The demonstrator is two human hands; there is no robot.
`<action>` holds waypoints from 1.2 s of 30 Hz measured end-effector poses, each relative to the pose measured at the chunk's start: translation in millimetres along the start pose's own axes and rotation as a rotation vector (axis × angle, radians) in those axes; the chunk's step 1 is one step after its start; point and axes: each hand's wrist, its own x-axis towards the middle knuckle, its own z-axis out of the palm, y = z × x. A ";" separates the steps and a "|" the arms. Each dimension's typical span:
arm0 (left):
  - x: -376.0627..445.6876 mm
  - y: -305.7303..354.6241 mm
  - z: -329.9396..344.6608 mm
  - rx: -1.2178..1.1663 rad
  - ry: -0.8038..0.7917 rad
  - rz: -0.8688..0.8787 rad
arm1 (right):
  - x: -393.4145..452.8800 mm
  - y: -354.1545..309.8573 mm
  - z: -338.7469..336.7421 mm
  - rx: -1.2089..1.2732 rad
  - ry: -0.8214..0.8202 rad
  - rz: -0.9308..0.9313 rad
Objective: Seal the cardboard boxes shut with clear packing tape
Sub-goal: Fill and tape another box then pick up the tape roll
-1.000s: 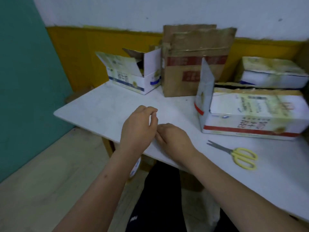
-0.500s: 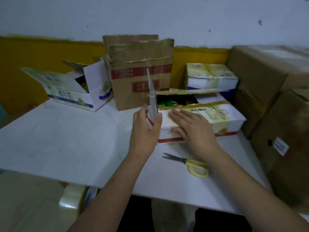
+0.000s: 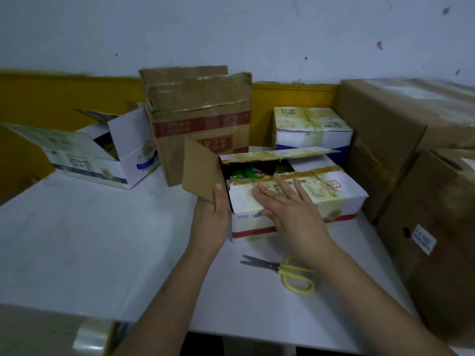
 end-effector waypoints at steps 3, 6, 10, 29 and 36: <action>1.5 7.2 -1.8 0.006 -0.034 0.025 | 5.5 12.1 -15.0 0.255 -0.091 0.054; 2.4 11.1 -4.6 0.028 0.011 0.003 | 31.8 27.7 -27.2 0.312 0.030 0.172; 7.7 8.0 -12.0 0.170 0.003 -0.012 | 64.8 31.0 -41.0 0.330 -0.099 0.227; 8.1 54.7 -31.5 -0.076 -0.084 -0.317 | 69.8 30.3 -113.0 0.327 -0.166 0.197; 15.0 71.1 -38.0 -0.481 -0.229 -0.555 | 59.3 22.9 -128.3 0.239 -0.509 0.136</action>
